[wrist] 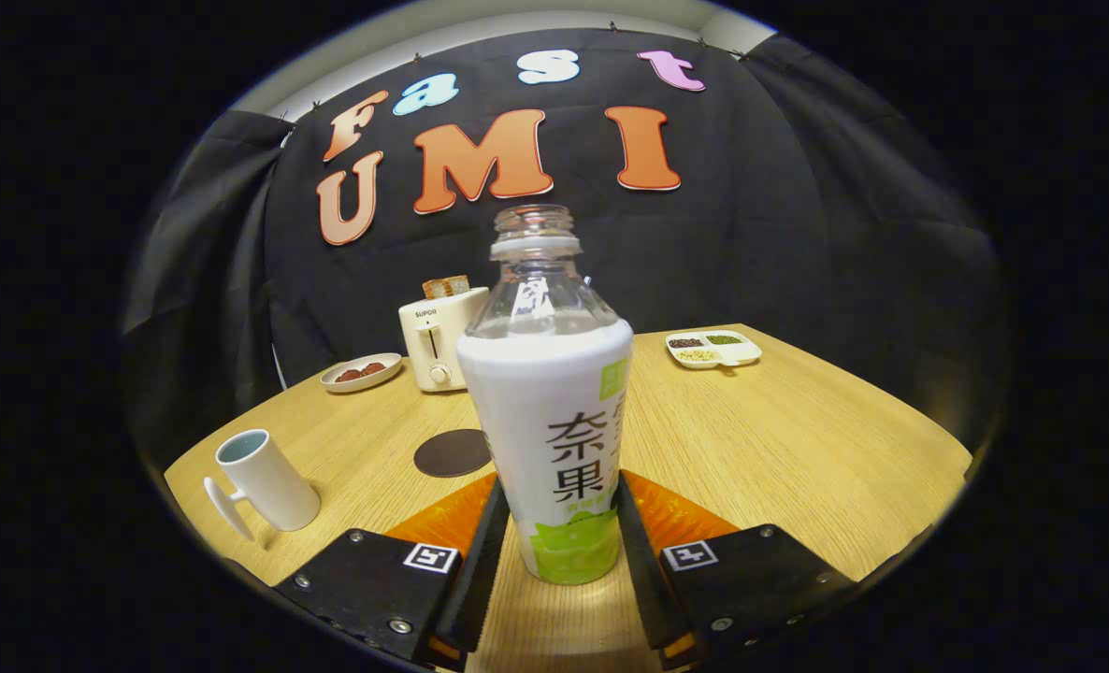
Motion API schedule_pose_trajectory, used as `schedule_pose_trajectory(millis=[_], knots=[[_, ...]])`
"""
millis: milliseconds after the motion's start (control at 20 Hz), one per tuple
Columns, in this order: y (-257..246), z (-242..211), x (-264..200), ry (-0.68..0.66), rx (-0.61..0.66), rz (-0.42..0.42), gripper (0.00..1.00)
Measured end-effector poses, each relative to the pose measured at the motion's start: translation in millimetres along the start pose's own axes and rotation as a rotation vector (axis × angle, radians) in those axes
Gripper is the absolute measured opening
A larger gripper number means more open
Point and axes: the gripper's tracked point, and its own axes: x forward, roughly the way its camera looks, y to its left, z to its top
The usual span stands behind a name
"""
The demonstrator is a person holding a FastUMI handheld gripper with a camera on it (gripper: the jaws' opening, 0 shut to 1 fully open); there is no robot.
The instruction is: Take the bottle from table, then pour the juice into the cup, finally place the bottle on the coaster
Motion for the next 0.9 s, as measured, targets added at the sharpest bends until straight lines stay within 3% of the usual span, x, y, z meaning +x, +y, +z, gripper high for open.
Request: schedule_pose_trajectory(millis=[350, 900], knots=[[25.3, 17.1, -2.0, -0.045, -0.168, -0.003, 0.64], [67.7, 42.8, 4.1, -0.149, -0.65, -0.085, 0.64]])
